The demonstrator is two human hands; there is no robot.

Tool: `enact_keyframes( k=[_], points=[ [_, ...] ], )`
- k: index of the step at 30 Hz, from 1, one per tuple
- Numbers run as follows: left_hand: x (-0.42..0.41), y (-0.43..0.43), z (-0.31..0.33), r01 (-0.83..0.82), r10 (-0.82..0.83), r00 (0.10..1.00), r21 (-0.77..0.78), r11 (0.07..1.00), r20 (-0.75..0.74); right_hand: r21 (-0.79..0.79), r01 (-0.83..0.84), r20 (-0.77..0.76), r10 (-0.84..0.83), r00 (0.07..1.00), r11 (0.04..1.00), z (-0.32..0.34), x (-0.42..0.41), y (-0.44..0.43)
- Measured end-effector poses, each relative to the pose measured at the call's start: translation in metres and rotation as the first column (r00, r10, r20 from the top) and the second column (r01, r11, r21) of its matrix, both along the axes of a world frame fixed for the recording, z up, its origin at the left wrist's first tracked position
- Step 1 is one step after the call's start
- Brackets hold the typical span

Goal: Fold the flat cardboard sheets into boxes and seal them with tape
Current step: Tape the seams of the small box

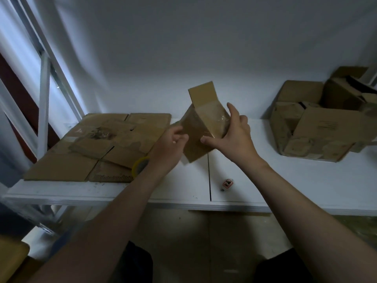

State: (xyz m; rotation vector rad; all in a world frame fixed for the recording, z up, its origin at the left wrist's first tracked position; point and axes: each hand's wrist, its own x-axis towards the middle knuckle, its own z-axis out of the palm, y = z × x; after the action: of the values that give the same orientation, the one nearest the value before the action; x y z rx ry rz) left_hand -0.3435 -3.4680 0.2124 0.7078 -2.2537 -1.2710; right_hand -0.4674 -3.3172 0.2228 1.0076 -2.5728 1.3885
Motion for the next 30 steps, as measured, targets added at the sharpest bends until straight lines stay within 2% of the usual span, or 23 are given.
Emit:
enact_keyframes(
  k=[2,4,8,12,16,18,22,27,30],
  points=[
    [-0.011,0.014,0.017,0.120,-0.087,0.981,0.184,0.976,-0.174,-0.064,-0.043,0.019,0.045,0.999,0.997,0.006,0.003,0.008],
    [-0.022,0.018,0.024,0.171,-0.106,0.961,0.245,0.954,-0.256,-0.104,-0.094,0.048,0.100,0.994,0.990,0.011,0.005,0.017],
    [-0.034,0.031,0.035,0.192,-0.163,0.967,0.143,0.971,-0.195,-0.129,-0.050,0.012,0.052,0.999,0.990,0.015,-0.003,0.037],
    [-0.047,0.043,0.033,0.178,-0.131,0.961,0.180,0.968,-0.245,-0.135,-0.021,0.050,0.028,0.998,0.991,0.013,-0.015,0.056],
    [-0.063,0.059,0.026,0.140,-0.136,0.945,-0.007,0.990,-0.298,-0.153,0.019,0.000,-0.019,1.000,0.988,0.005,-0.024,0.069],
    [-0.070,0.067,0.023,0.187,-0.211,0.935,-0.110,0.976,-0.284,-0.124,0.010,-0.075,-0.020,0.997,0.992,0.000,-0.030,0.076],
    [-0.094,0.076,0.014,0.271,-0.317,0.921,-0.212,0.939,-0.226,-0.014,0.000,-0.242,-0.003,0.970,1.000,-0.011,-0.051,0.089],
    [-0.131,0.081,-0.010,0.452,-0.490,0.860,-0.233,0.861,-0.144,0.077,0.046,-0.267,-0.024,0.963,0.996,-0.038,-0.086,0.105],
    [-0.154,0.081,-0.033,0.514,-0.539,0.842,-0.267,0.815,-0.023,0.149,0.053,-0.219,-0.019,0.975,0.988,-0.062,-0.109,0.113]
  ],
)
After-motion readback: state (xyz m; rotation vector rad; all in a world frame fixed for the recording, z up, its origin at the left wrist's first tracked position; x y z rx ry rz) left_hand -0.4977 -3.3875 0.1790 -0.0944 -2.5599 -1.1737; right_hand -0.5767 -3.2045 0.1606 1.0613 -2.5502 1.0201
